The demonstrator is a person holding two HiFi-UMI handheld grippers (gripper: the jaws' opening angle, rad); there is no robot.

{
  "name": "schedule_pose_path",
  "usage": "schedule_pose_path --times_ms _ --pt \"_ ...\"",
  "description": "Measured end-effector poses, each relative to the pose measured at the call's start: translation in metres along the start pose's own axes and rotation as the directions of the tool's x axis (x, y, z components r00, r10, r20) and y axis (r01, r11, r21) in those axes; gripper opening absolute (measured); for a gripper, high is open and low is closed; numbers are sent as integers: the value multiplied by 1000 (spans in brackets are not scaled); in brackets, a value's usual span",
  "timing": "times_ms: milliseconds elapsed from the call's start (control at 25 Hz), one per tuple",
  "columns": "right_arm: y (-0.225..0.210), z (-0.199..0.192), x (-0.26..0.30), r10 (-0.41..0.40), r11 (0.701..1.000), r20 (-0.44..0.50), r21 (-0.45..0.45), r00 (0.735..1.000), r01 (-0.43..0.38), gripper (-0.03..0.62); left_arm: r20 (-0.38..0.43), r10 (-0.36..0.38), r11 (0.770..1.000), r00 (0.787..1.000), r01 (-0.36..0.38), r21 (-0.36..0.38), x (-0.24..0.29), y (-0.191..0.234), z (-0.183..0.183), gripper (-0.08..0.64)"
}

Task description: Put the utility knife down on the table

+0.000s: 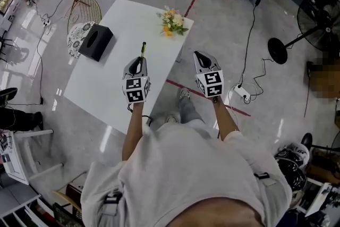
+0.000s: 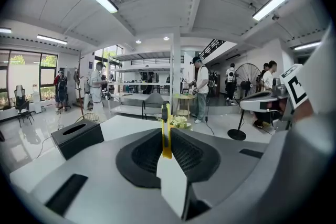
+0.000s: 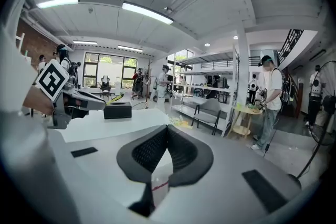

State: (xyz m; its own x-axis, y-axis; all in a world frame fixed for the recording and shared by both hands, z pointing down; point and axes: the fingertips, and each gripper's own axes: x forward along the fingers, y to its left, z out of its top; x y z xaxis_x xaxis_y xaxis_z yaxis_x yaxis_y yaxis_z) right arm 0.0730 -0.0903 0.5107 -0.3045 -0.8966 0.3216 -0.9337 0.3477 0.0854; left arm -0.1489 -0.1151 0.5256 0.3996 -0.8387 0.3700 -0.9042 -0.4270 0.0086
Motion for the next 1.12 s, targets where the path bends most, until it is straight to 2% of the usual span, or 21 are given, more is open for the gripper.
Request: schedule_pose_path --times_ms 320,760,1120 --pt "-25 -2 46 24 1000 -10 18 1000 -24 32 -21 16 1000 1000 -17 -7 45 10 6 60" --pt "-86 20 137 80 996 -6 30 997 -80 31 -35 79 997 996 -79 6 136 38 51 60" --pt "-132 31 198 127 990 3 54 992 -126 31 -64 120 992 991 -117 41 203 52 73 60"
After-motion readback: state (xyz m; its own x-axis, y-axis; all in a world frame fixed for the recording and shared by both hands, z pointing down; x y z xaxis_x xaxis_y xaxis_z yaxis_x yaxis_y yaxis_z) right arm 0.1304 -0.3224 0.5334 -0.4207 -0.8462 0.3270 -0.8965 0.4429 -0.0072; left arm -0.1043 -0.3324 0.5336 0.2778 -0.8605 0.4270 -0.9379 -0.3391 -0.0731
